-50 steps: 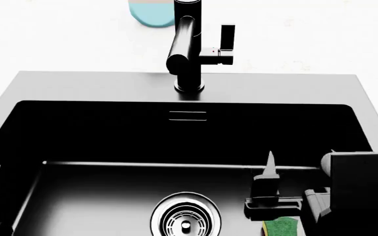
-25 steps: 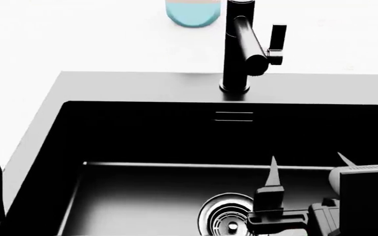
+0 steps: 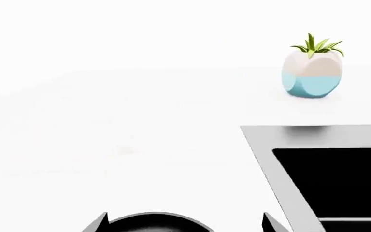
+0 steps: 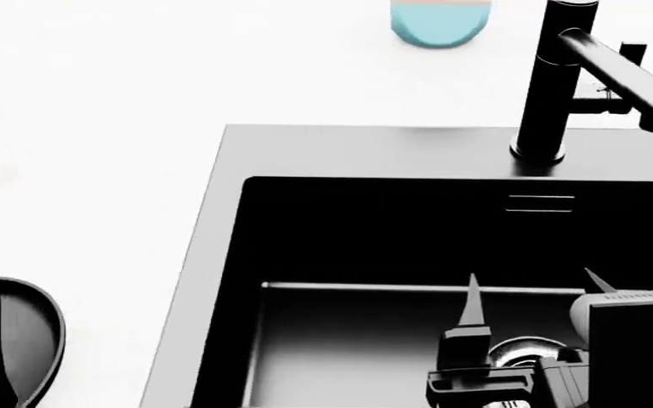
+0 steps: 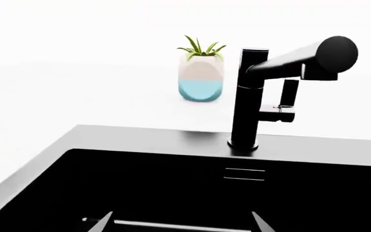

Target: Pick the pan and sponge and place them into the sink. Then turn on the water.

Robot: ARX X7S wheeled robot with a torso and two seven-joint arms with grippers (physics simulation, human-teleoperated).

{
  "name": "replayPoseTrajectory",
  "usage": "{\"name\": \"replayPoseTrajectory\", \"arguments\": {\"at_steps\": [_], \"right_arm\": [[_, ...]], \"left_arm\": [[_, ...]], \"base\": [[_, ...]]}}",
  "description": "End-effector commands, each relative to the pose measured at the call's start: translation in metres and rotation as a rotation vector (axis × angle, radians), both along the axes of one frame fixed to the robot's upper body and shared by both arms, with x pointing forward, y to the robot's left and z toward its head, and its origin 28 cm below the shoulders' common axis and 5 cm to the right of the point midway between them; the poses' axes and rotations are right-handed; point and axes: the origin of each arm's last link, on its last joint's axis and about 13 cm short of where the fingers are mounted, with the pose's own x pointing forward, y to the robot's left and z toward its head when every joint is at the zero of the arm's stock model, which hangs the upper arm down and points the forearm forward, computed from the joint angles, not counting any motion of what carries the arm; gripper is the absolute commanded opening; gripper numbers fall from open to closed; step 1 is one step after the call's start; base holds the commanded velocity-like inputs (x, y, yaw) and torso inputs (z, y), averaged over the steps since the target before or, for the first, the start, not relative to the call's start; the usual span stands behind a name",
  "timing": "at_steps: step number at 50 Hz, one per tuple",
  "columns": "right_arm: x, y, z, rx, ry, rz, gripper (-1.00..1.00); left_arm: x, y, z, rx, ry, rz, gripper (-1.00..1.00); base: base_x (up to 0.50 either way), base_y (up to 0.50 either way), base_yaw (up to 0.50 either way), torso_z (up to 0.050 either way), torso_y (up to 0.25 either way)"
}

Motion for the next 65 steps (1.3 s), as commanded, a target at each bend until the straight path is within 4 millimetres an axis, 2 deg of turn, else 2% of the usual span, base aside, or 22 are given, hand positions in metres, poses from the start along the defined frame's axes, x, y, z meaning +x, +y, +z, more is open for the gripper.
{"name": "replayPoseTrajectory", "arguments": {"at_steps": [1,11,13,17,45,51,54,58,63,65], "right_arm": [[-0.001,0.001,-0.001,0.003,0.000,0.005,1.00],[-0.001,0.000,-0.003,0.011,0.002,-0.001,1.00],[-0.001,-0.001,-0.003,0.012,0.003,-0.004,1.00],[0.000,-0.001,-0.004,0.013,0.005,0.000,1.00],[0.000,0.000,-0.005,0.012,0.017,0.005,1.00],[0.004,0.002,-0.003,0.014,0.010,0.013,1.00],[0.004,0.002,-0.003,0.011,0.011,0.015,1.00],[0.005,0.003,-0.004,0.009,0.017,0.022,1.00],[0.006,0.004,-0.005,0.008,0.020,0.030,1.00],[0.007,0.004,-0.006,0.004,0.020,0.031,1.00]], "left_arm": [[-0.002,0.000,0.001,0.001,-0.002,-0.002,1.00],[-0.002,-0.003,0.004,0.001,0.000,-0.020,1.00],[-0.005,-0.002,0.007,-0.057,-0.004,-0.040,1.00],[-0.004,-0.005,0.011,-0.020,0.000,-0.039,1.00],[-0.003,-0.003,0.007,-0.011,0.014,-0.040,1.00],[-0.009,0.004,0.024,-0.016,0.012,-0.024,1.00],[-0.025,0.011,0.042,0.007,0.023,-0.053,1.00],[-0.034,0.009,0.059,0.039,0.034,-0.041,1.00],[-0.046,0.005,0.069,0.143,0.153,-0.156,1.00],[-0.049,0.006,0.078,0.159,0.166,-0.123,1.00]], "base": [[0.00,0.50,0.00,0.000,0.000],[0.00,0.22,0.00,0.000,0.000],[0.00,0.00,0.00,0.000,0.000],[0.00,0.00,0.00,0.000,0.000],[-0.16,0.00,0.00,0.000,0.000],[0.00,0.00,0.00,0.000,0.000],[0.00,0.00,0.00,0.000,0.000],[0.00,0.00,0.00,0.000,0.000],[0.00,0.00,0.00,0.000,0.000],[0.00,0.00,0.00,0.000,0.000]]}}
